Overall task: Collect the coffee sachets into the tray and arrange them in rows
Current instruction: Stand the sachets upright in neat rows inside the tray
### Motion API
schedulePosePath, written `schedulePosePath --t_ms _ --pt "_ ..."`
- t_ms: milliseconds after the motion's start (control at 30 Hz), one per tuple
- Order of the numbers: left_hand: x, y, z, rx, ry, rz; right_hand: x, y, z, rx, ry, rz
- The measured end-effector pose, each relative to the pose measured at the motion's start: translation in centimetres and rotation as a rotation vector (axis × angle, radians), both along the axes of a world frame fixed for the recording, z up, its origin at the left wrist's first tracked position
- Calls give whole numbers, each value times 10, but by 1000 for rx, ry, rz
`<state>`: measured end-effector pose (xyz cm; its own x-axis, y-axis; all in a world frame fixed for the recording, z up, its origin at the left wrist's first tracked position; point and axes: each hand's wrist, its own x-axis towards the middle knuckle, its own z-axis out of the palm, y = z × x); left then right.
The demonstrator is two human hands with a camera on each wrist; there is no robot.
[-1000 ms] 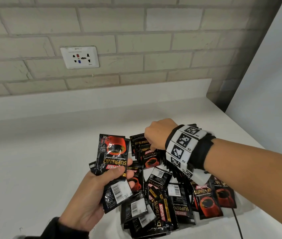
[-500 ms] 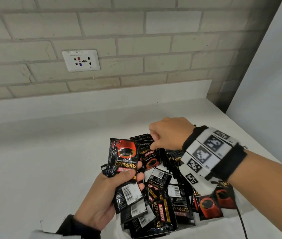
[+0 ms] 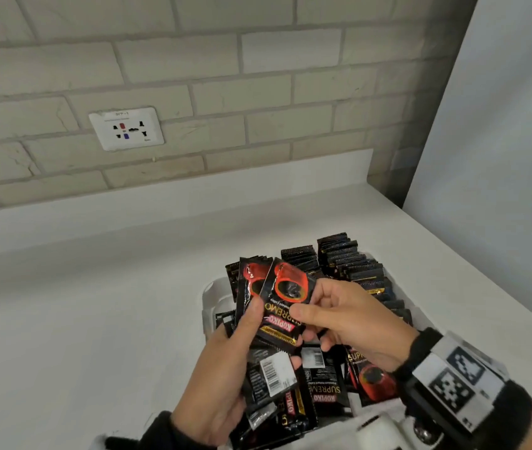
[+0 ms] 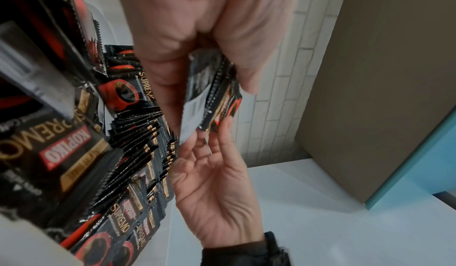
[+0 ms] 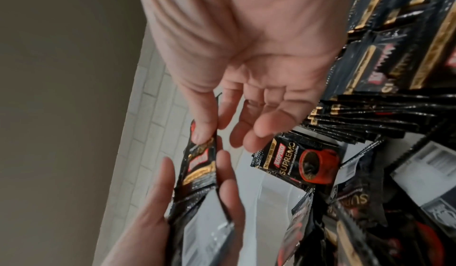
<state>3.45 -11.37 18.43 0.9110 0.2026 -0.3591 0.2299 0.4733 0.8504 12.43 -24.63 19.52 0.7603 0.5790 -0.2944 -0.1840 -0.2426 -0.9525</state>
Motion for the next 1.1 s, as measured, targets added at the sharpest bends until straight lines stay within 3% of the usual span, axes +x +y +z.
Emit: schedulePosePath --t_ms 100,233,333,533,667,733,800,967,1100 --pt "0 0 3 -70 48 31 -3 -4 -3 45 51 -45" --pt "0 -1 -2 26 24 40 -7 -5 -4 141 155 -86" --pt "-3 0 -4 79 15 1 -11 -4 -5 119 135 -28" --pt "-7 3 -1 212 -17 -8 -13 -9 -4 8 13 60" --pt "-9 6 2 377 -132 16 -17 -16 4 -200 -270 170" --pt "-9 6 -1 410 -132 44 -23 -15 7 -211 -346 193" --pt "-9 7 -1 354 -131 110 -27 -13 11 -122 -299 146" --pt "-8 15 14 19 -195 223 -29 0 25 79 -106 122" --pt "-5 18 25 -10 -267 240 -18 15 43 271 -7 -34"
